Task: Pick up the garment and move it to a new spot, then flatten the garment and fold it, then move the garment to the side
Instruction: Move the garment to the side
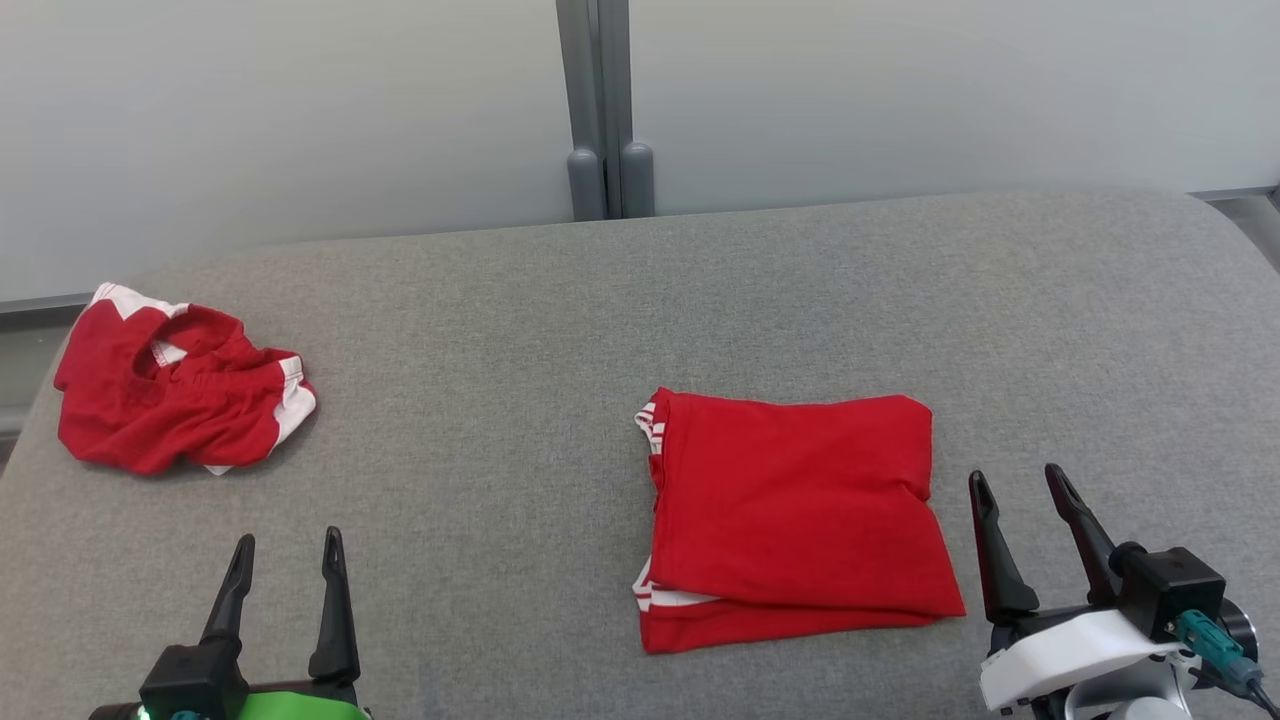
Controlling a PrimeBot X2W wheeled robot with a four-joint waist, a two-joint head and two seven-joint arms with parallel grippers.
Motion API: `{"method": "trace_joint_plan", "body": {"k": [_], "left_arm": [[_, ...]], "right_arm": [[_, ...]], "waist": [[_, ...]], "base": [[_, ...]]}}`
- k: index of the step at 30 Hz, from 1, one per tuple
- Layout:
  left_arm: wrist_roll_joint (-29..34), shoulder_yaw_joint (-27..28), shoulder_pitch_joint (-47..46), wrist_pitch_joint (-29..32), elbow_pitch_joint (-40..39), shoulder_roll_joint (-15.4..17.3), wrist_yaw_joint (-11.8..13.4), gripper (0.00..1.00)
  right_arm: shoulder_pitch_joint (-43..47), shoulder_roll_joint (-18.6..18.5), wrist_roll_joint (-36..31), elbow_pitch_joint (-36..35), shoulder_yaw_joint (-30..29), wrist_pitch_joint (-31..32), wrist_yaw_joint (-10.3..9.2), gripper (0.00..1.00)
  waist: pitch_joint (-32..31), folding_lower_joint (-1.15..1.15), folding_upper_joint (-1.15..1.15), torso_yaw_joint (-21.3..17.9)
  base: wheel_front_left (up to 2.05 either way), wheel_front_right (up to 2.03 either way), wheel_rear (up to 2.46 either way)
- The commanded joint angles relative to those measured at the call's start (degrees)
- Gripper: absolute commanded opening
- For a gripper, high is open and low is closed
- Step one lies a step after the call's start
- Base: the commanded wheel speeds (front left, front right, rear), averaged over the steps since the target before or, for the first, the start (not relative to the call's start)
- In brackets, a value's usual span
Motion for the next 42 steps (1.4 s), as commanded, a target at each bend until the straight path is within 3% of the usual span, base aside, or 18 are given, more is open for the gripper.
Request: {"method": "trace_joint_plan", "body": {"k": [1, 13, 21, 32, 42], "left_arm": [[-0.39, 0.25, -0.40, -0.01, 0.11, 0.54, -0.28, 1.00], [-0.56, 0.56, -0.42, -0.01, 0.28, 0.45, 0.08, 1.00], [-0.63, 0.34, -1.05, -0.01, 0.23, 0.27, 0.53, 1.00], [-0.66, -0.76, -3.00, -0.01, 0.54, 0.11, 0.36, 1.00], [-1.02, -1.53, -5.31, -0.01, 1.36, -0.03, 0.40, 1.00]], "right_arm": [[0.43, -0.18, -0.24, 0.20, 0.07, -0.17, -0.07, 1.00], [-0.15, -0.23, -0.59, 0.63, 0.30, -0.17, -0.07, 1.00], [-5.63, -1.37, -0.71, 4.15, 1.99, -0.17, -0.07, 1.00], [-16.28, -4.50, 0.63, 21.11, 4.93, 1.42, -0.08, 1.00], [-21.38, -3.72, 3.81, 36.05, 7.77, 0.52, -0.08, 1.00]], "waist": [[0.01, 0.00, 0.00, 0.02], [0.12, 0.00, 0.00, 0.09], [0.82, 0.00, 0.00, 0.18], [4.35, 0.00, 0.00, 2.62], [7.58, 0.00, 0.00, 4.18]], "base": [[0.00, 0.00, 0.00], [0.00, 0.00, 0.00], [0.00, 0.00, 0.00], [0.00, 0.00, 0.00], [0.00, 0.00, 0.00]]}}
